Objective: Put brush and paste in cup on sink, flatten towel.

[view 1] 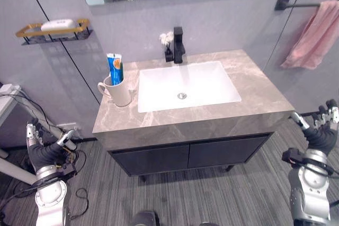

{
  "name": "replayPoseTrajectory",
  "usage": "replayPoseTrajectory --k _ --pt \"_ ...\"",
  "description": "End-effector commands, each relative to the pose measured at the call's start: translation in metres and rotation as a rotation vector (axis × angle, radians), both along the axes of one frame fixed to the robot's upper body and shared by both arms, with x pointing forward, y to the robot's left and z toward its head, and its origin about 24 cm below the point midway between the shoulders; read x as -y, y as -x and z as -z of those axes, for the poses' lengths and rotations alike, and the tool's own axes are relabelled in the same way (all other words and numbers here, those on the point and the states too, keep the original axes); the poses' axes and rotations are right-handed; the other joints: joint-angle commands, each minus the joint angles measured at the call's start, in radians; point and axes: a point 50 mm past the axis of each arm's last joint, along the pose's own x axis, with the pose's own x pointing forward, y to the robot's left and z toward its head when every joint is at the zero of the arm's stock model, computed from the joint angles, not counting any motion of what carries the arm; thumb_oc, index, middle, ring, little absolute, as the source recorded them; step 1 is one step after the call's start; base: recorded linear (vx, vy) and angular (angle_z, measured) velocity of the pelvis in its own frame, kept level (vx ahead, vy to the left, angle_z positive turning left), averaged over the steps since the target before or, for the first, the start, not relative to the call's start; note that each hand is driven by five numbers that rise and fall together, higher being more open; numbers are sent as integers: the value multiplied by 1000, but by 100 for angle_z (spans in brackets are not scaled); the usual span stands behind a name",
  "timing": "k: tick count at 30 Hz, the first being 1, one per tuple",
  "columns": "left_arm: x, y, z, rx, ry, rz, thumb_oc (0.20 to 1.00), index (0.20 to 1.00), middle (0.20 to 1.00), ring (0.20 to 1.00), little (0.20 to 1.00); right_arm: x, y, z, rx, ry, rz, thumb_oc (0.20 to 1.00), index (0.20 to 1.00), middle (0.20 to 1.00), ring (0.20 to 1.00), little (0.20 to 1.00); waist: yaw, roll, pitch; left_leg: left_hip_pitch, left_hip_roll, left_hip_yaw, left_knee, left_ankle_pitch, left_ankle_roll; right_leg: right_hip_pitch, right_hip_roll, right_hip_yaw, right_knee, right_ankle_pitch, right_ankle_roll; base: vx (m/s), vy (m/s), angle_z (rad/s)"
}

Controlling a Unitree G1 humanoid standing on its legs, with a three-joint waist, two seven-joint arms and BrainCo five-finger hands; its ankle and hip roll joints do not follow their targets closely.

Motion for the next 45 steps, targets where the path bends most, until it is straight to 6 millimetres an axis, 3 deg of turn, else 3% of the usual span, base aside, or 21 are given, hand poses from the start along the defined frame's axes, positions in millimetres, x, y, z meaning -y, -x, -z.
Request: replayPoseTrajectory --k 1,4,7,8,15,28,37,38,39,40,45 --pt "-9 -4 -41 151 -135 10 1000 1000 1000 1000 1000 5 1 -25 139 32 22 1000 1000 1000 1000 1000 -4 -37 -18 45 11 56 94 11 -15 108 -36 3 -113 -53 121 99 177 -21" --pt "-7 -5 -39 134 -140 25 1000 1000 1000 1000 1000 10 6 -18 104 33 49 1000 1000 1000 1000 1000 -15 -15 -43 111 24 64 6 15 -15 126 -45 2 -118 -55 137 148 227 -24" --pt "-7 -7 -40 125 -153 38 1000 1000 1000 1000 1000 11 8 -13 83 29 62 1000 1000 1000 1000 1000 -20 -16 -63 172 8 84 -59 16 -4 123 -64 8 -117 -48 150 99 240 -6" --pt "-7 -8 -44 122 -180 47 1000 1000 1000 1000 1000 9 7 -7 63 12 64 1000 1000 1000 1000 1000 -23 -22 -74 206 -12 109 -78 9 20 106 -96 25 -115 -24 173 77 233 -7" --pt "-2 -9 -44 124 -174 86 1000 1000 1000 1000 1000 -1 -1 -3 50 -10 20 1000 1000 1000 1000 1000 -8 -42 -82 209 -49 154 -47 -44 71 87 -153 64 -125 -1 202 19 151 -23" --pt "24 0 -35 110 -102 251 1000 1000 1000 1000 1000 -2 0 1 33 -21 3 1000 1000 1000 1000 1000 5 -63 -80 197 -48 178 -39 -51 85 82 -156 69 -184 39 204 13 11 -11" --pt "28 12 -55 204 -167 214 1000 1000 1000 1000 1000 -3 3 7 21 -35 -6 1000 1000 1000 1000 1000 22 -76 -76 204 -38 170 -53 -57 78 101 -145 41 -219 42 196 10 -23 1" --pt "28 13 -58 216 -181 197 906 906 906 906 906 -3 3 7 24 -36 -6 1000 1000 1000 1000 1000 23 -78 -77 203 -38 168 -54 -56 77 102 -144 41 -222 43 195 0 0 0" --pt "28 15 -62 239 -192 177 351 351 351 351 351 -3 3 7 25 -38 -5 1000 1000 1000 1000 1000 27 -80 -78 204 -37 167 -55 -57 76 104 -142 37 -224 43 195 0 0 0" --pt "28 16 -66 262 -205 161 200 200 200 200 200 -4 4 7 32 -40 -5 1000 1000 1000 1000 1000 29 -82 -77 205 -36 165 -55 -57 75 105 -141 34 -226 44 194 0 0 0" --pt "41 18 -81 367 -236 175 200 200 200 200 200 -7 3 6 63 -56 -5 1000 1000 1000 1000 1000 40 -95 -70 199 -33 156 -54 -57 71 105 -137 24 -230 45 192 -1 -33 10"
